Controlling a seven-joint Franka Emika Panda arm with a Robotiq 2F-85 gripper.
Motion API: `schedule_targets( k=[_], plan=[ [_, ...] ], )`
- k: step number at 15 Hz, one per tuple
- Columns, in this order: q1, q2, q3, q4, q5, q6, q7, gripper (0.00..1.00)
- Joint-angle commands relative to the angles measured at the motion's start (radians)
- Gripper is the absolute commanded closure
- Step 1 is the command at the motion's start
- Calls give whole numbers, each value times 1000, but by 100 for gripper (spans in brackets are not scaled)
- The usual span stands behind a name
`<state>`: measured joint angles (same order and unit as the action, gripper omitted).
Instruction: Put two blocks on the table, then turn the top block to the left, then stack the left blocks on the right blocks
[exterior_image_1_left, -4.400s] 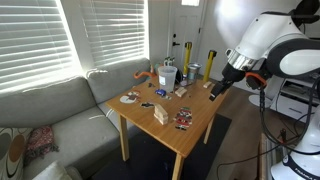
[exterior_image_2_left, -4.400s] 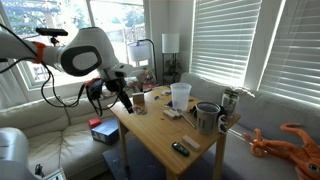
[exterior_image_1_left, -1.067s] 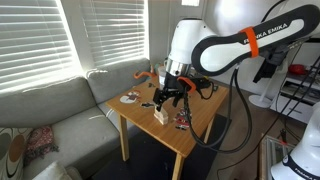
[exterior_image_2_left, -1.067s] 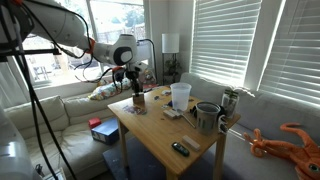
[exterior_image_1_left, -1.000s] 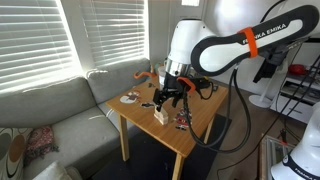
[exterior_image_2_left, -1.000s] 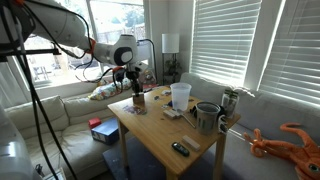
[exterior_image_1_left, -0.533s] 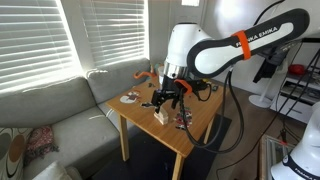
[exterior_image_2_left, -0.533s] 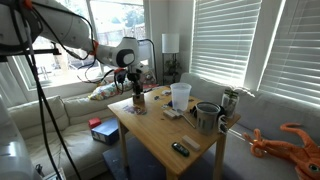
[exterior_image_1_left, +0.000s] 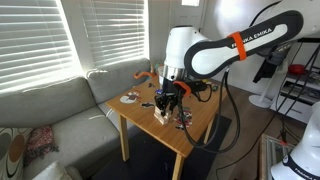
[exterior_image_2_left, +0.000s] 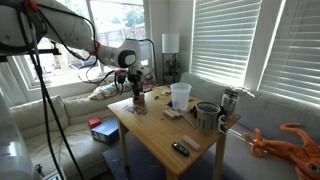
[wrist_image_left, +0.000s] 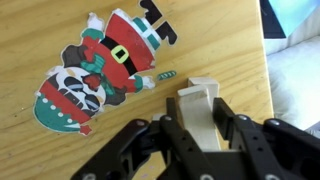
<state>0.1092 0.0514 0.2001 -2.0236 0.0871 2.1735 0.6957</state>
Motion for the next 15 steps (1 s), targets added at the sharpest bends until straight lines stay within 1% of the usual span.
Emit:
schedule_targets(
  k=[1, 2, 3, 4, 9, 11, 12, 15],
  plan=[
    [24, 14, -22, 37, -6, -55, 42, 88],
    [24, 11, -22, 38, -7, -62, 48, 94],
    [24, 10, -24, 41, -6, -66, 53, 94],
    [24, 10, -24, 43, -6, -68, 57, 93],
    [22, -27, -28, 26, -8, -65, 95, 93],
    [16, -71, -34, -15, 4, -57, 147, 93],
    [11, -95, -40, -46, 5, -53, 196, 93],
    [-8, -153, -60, -140, 50, -25, 294, 93]
  ],
)
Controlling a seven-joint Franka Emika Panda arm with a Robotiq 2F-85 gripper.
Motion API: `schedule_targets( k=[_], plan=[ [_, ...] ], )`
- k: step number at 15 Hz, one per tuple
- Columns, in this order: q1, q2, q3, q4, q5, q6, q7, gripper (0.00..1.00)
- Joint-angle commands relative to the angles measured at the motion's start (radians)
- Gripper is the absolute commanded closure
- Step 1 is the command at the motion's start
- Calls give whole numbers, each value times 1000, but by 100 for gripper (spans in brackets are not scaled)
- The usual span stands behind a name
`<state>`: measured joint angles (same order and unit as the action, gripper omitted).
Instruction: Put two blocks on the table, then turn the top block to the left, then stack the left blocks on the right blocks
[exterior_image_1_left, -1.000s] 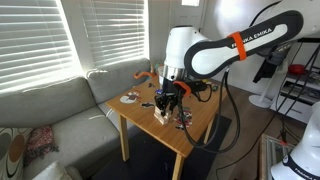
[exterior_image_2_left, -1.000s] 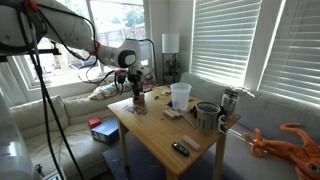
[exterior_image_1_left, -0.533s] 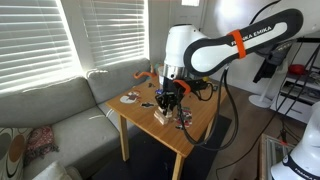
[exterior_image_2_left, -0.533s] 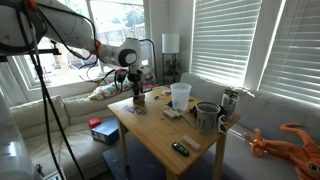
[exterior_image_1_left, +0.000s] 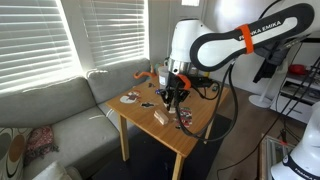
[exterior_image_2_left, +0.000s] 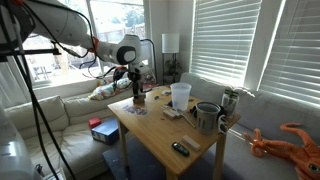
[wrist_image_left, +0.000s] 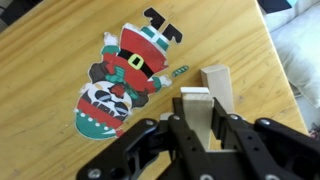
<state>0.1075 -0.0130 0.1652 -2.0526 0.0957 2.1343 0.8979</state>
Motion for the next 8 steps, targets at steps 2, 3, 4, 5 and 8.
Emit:
schedule_targets(
  k=[2, 3, 4, 5, 8],
  plan=[
    [-18, -122, -40, -172, 59, 24, 153, 93],
    [-25, -135, -44, -199, 58, 29, 192, 93],
    [-33, -145, -49, -222, 66, 33, 222, 93],
    [-39, -155, -55, -245, 80, 42, 243, 93],
    [-55, -188, -64, -299, 103, 71, 304, 93]
  ],
)
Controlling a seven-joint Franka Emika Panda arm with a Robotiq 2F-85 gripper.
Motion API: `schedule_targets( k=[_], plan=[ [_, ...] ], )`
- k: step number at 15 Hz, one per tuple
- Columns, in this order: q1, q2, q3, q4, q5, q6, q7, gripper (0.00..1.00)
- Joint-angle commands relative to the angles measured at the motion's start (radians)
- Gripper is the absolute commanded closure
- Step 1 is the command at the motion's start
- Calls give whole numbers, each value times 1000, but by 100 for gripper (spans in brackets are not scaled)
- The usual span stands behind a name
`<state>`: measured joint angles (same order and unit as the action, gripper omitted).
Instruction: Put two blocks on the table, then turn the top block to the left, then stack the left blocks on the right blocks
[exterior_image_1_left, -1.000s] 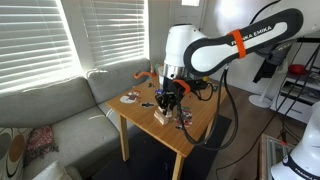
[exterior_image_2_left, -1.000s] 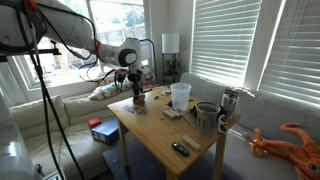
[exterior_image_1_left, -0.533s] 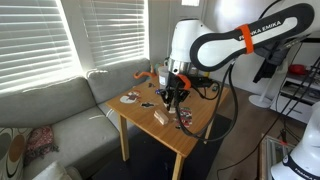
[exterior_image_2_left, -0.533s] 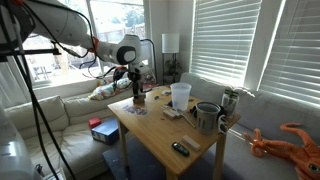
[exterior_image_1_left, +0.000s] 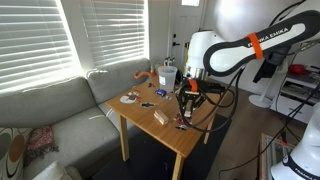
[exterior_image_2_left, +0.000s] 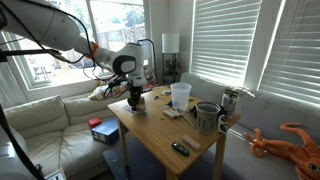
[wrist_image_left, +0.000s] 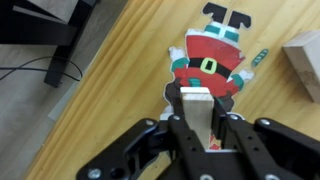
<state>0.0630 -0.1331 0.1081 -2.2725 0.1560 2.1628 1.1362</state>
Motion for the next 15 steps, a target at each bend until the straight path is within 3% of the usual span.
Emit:
schedule_targets(
  k=[1, 9, 15],
  plan=[
    [-15, -80, -8, -94, 42, 49, 87, 93],
    [-36, -107, -2, -130, 38, 56, 253, 93],
    [-34, -107, -5, -136, 34, 76, 284, 93]
  ],
)
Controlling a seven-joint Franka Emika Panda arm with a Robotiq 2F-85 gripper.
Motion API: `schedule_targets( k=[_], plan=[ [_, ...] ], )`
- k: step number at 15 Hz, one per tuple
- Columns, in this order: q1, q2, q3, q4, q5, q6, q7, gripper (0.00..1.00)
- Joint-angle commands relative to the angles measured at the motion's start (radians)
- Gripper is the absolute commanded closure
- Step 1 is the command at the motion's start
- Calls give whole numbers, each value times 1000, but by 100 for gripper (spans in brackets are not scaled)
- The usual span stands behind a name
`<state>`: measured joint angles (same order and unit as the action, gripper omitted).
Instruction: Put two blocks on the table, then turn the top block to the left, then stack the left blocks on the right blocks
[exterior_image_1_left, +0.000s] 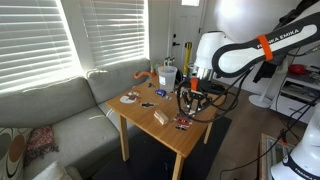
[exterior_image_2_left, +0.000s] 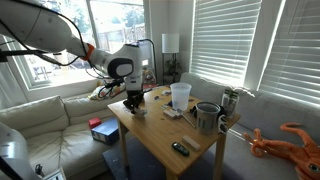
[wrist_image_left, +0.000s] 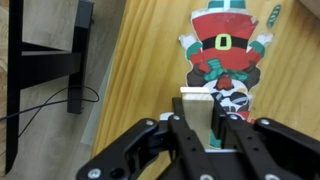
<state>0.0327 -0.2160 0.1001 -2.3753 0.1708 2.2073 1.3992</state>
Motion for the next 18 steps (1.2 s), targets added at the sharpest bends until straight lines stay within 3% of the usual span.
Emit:
schedule_targets(
  k=[1, 2, 4, 6, 12, 14, 15, 16, 18],
  plan=[
    [-3, -26, 2, -36, 21, 37, 20, 93],
    [-2, -26, 0, -38, 24, 40, 15, 93],
    [0, -27, -1, -42, 32, 53, 7, 45],
    [-1, -33, 0, -51, 27, 62, 13, 41],
    [-8, -82, 1, -83, 11, 55, 22, 1],
    [-12, -103, 1, -93, 6, 50, 16, 0],
    [-13, -111, -1, -98, 8, 49, 5, 9],
    [-14, -114, -2, -98, 6, 48, -2, 26],
    [-18, -109, 1, -92, -2, 54, -5, 28]
  ],
)
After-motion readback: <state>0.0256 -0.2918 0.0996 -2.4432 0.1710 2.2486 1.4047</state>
